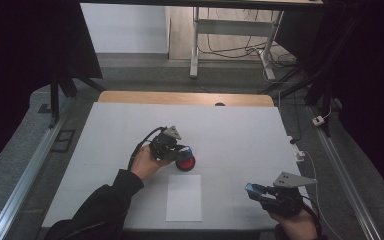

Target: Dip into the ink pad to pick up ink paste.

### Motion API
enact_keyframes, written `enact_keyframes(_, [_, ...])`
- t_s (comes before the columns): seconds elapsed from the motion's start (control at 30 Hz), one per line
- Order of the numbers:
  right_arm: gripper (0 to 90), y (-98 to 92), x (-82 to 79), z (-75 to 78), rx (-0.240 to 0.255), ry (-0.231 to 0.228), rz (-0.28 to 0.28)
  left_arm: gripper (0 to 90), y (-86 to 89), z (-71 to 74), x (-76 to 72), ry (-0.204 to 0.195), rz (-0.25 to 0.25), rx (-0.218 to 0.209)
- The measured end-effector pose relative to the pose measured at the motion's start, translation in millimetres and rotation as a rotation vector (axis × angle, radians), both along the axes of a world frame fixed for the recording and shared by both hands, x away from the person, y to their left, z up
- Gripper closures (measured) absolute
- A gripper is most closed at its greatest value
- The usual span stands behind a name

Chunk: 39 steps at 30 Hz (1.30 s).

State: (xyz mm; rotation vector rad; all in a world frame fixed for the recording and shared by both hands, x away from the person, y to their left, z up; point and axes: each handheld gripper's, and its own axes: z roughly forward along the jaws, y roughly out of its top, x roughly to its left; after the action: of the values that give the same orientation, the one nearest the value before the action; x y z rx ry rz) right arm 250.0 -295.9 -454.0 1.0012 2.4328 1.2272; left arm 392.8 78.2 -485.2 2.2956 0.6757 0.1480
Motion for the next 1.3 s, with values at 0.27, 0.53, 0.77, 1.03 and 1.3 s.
enact_keyframes(0.27, [67.7, -0.1, 0.1, -0.1, 0.001, 0.001, 0.0, 69.7, -2.9, -4.9, 1.7, 0.013, 0.009, 0.023])
enact_keyframes(0.53, [67.7, -0.1, 0.2, -0.3, 0.003, 0.005, 0.005, 70.1, -4.1, -6.4, 1.0, 0.014, 0.019, 0.02])
enact_keyframes(0.77, [67.7, 0.4, 0.5, -0.5, 0.003, 0.007, 0.004, 70.2, -8.0, -5.1, -2.8, -0.007, 0.023, 0.053])
enact_keyframes(1.03, [67.7, 0.6, 0.4, -0.4, -0.001, 0.007, 0.003, 70.1, -15.9, -3.4, -10.0, -0.056, 0.027, 0.107])
enact_keyframes(1.3, [67.7, 0.8, 0.5, -0.6, 0.0, 0.008, 0.006, 70.1, -22.5, -2.0, -14.8, -0.094, 0.024, 0.154])
